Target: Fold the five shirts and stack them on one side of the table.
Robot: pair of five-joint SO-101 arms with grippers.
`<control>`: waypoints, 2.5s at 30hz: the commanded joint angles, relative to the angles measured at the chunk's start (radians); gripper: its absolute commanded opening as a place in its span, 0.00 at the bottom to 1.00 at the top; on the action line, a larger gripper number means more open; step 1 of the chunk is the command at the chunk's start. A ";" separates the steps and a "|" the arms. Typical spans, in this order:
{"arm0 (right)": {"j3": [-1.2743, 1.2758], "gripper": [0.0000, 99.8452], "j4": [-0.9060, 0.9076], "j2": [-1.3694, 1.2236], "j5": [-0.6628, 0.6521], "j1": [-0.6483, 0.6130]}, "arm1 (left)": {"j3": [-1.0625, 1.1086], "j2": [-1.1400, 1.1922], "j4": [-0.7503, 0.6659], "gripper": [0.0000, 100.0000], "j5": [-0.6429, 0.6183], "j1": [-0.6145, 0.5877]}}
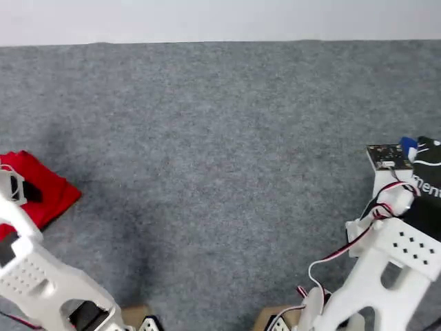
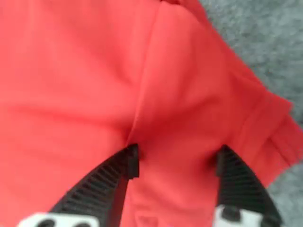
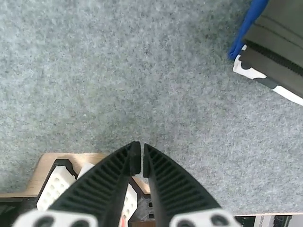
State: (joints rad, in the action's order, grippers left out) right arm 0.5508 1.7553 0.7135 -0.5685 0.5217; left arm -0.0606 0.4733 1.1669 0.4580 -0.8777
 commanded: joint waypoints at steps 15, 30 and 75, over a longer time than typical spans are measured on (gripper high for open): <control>-0.003 0.01 0.041 0.030 0.014 0.012 | -0.325 -0.219 0.368 0.00 -0.060 0.135; -0.003 0.01 0.042 0.031 0.015 0.013 | -0.320 -0.457 0.494 0.01 -0.281 0.577; -0.003 0.01 0.042 0.031 0.015 0.012 | 0.478 -0.749 0.178 0.19 0.060 0.160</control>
State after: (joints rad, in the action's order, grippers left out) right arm 0.5508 1.7568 0.7135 -0.5654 0.5217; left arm 0.3890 -0.2309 1.4400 0.5209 -0.7027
